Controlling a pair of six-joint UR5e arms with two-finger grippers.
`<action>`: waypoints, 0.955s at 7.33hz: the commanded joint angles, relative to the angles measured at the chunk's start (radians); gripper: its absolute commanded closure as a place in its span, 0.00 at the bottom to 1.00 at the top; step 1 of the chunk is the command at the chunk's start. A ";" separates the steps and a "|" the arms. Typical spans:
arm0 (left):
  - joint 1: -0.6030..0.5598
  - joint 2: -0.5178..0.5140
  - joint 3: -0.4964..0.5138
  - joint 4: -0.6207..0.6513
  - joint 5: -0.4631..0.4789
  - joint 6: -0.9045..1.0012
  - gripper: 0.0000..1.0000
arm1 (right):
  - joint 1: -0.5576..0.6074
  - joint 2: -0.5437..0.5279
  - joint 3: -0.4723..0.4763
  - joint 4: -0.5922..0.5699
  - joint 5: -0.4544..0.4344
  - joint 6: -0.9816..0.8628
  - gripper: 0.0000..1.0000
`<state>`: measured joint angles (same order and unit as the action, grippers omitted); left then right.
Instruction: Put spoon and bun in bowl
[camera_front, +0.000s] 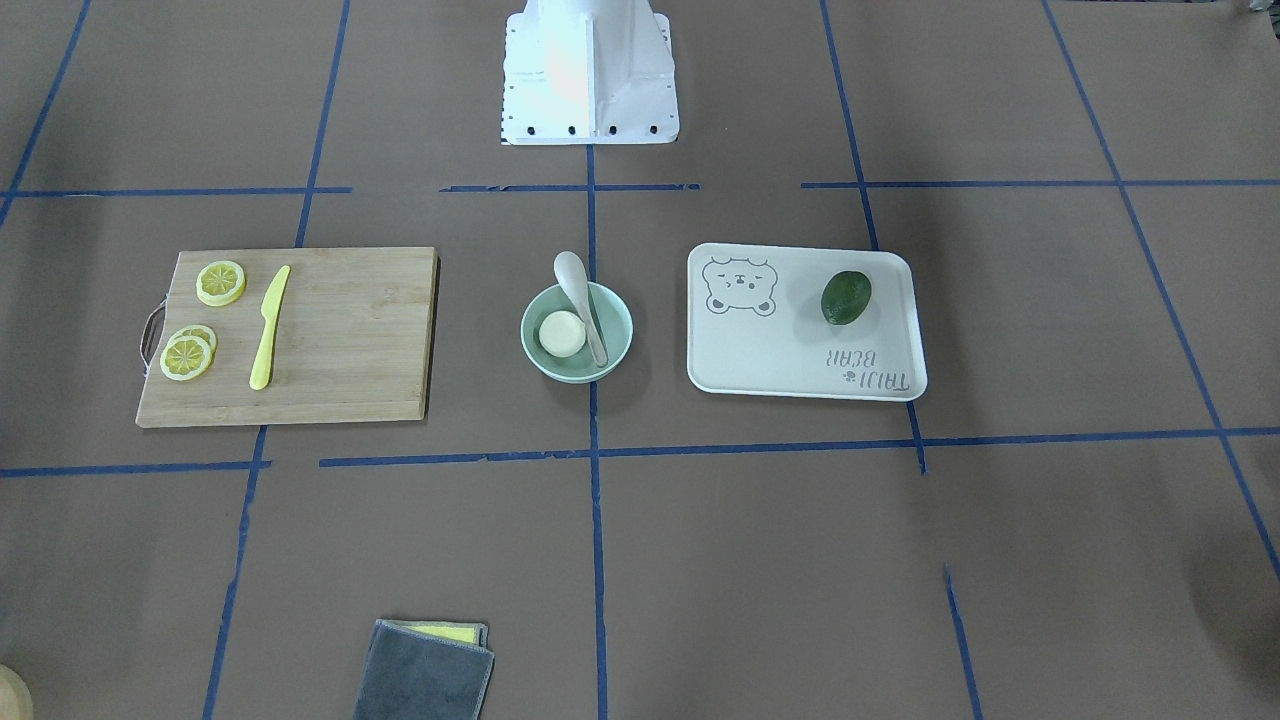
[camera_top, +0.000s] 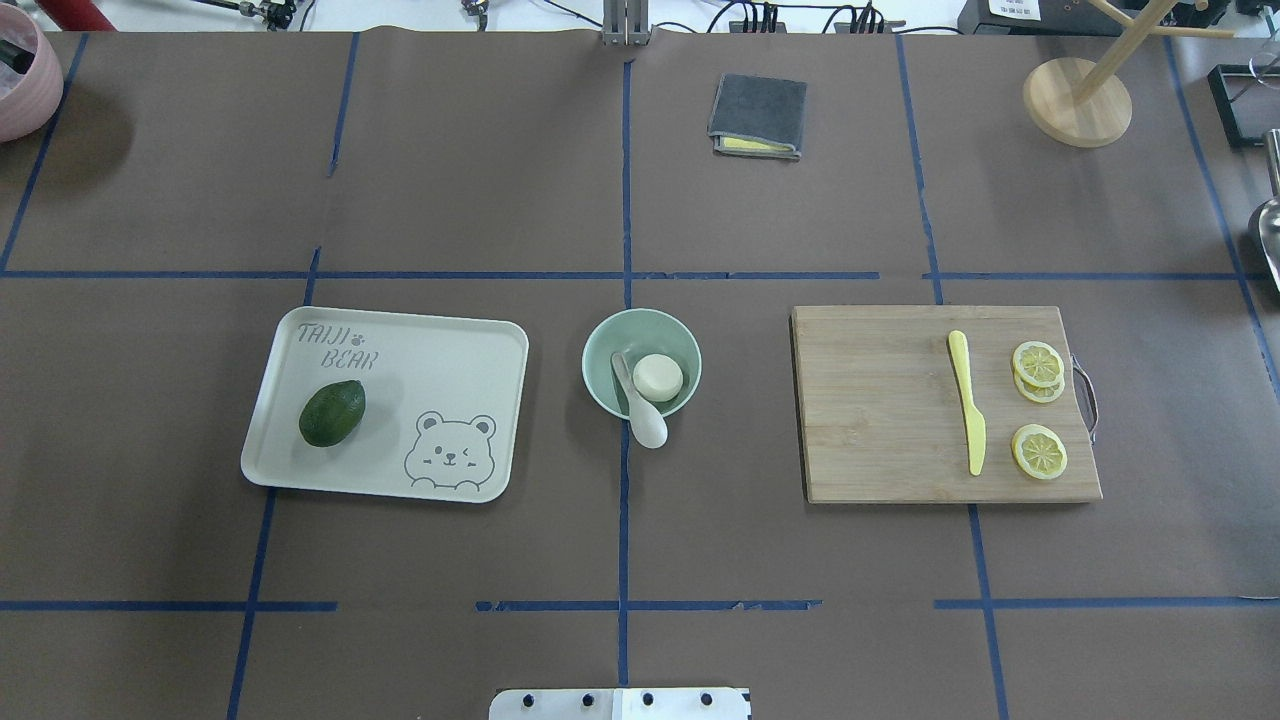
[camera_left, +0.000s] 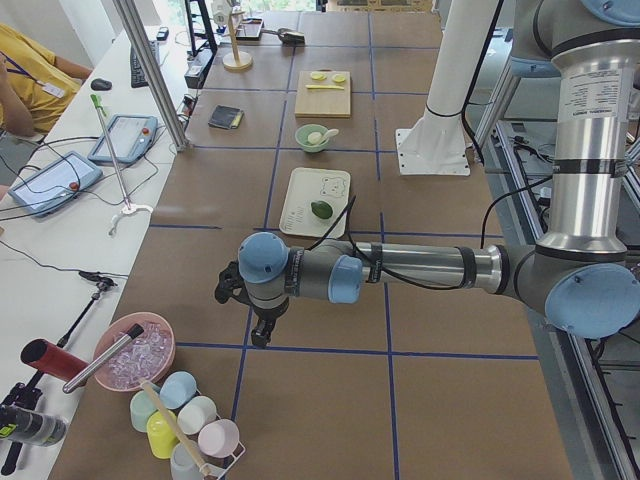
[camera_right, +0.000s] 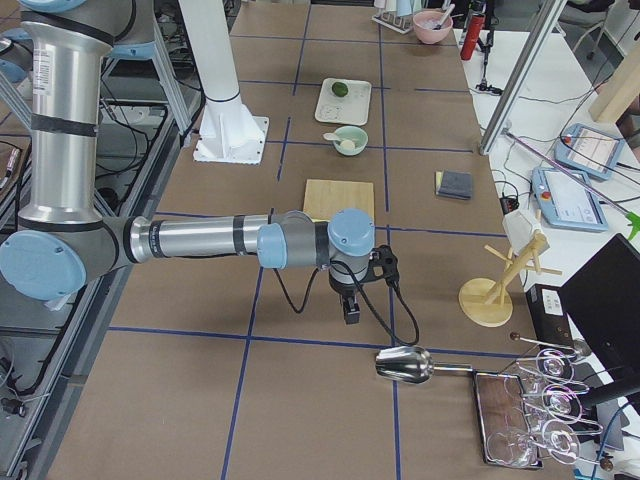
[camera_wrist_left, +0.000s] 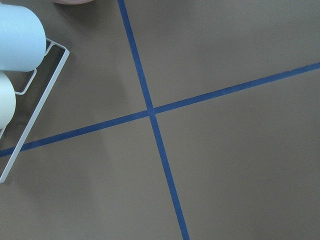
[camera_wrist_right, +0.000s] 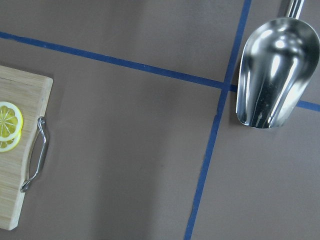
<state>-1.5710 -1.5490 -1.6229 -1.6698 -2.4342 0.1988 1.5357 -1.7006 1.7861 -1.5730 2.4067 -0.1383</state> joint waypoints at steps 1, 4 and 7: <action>0.000 0.007 -0.002 -0.002 0.000 0.001 0.00 | 0.021 -0.014 0.012 0.001 0.005 -0.003 0.00; -0.001 0.015 0.044 0.002 0.021 -0.009 0.00 | 0.020 -0.008 -0.004 0.001 -0.008 -0.004 0.00; -0.003 0.017 0.009 0.030 0.067 -0.138 0.00 | 0.027 -0.007 -0.004 0.002 -0.008 -0.001 0.00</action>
<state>-1.5728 -1.5344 -1.5924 -1.6548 -2.3810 0.1394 1.5595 -1.7088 1.7864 -1.5717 2.4007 -0.1390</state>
